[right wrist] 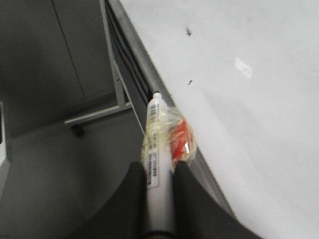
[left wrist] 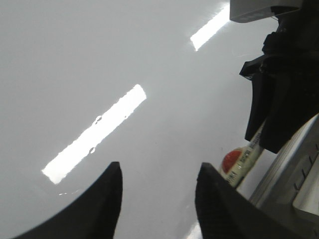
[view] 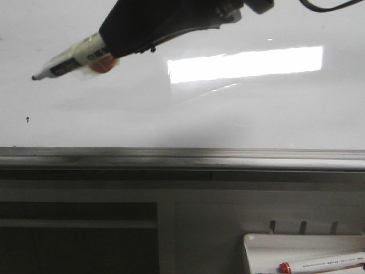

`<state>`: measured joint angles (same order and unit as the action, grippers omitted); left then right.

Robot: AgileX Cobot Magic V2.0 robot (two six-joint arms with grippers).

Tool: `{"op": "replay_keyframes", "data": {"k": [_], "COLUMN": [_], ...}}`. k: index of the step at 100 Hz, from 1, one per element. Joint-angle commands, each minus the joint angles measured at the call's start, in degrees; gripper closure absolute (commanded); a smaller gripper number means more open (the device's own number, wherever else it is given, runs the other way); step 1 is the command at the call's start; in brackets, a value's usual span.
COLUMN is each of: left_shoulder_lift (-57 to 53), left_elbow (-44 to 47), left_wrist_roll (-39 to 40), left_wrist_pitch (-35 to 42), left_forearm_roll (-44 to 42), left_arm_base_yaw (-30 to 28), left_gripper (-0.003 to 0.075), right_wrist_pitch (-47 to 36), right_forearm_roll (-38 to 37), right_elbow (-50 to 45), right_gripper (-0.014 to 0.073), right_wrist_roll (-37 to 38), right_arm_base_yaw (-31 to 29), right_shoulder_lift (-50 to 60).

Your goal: Write number 2 on whiteboard

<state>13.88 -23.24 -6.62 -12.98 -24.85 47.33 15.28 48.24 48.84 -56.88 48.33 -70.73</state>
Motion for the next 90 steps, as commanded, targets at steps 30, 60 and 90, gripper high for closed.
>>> {"op": "replay_keyframes", "data": {"k": [30, 60, 90], "left_shoulder_lift": [1.18, 1.18, 1.18], "left_elbow": [-1.88, -1.88, -1.88], "left_wrist_roll": [6.62, 10.26, 10.26], "left_wrist_pitch": [5.29, 9.98, 10.44], "left_forearm_roll": [-1.7, -1.65, 3.05], "left_arm_base_yaw": [-4.59, -19.79, -32.21], "left_gripper": [0.0575, 0.0575, 0.0575], "right_wrist_pitch": [1.34, 6.02, 8.53], "right_forearm_roll": [1.46, 0.35, -1.87], "right_elbow": [1.83, 7.29, 12.07], "right_gripper": [0.0663, 0.0663, 0.0663], "right_wrist_roll": [5.56, 5.56, 5.62], "right_arm_base_yaw": [-10.99, -11.39, -11.39], "right_shoulder_lift": [1.09, -1.45, -4.78]}}
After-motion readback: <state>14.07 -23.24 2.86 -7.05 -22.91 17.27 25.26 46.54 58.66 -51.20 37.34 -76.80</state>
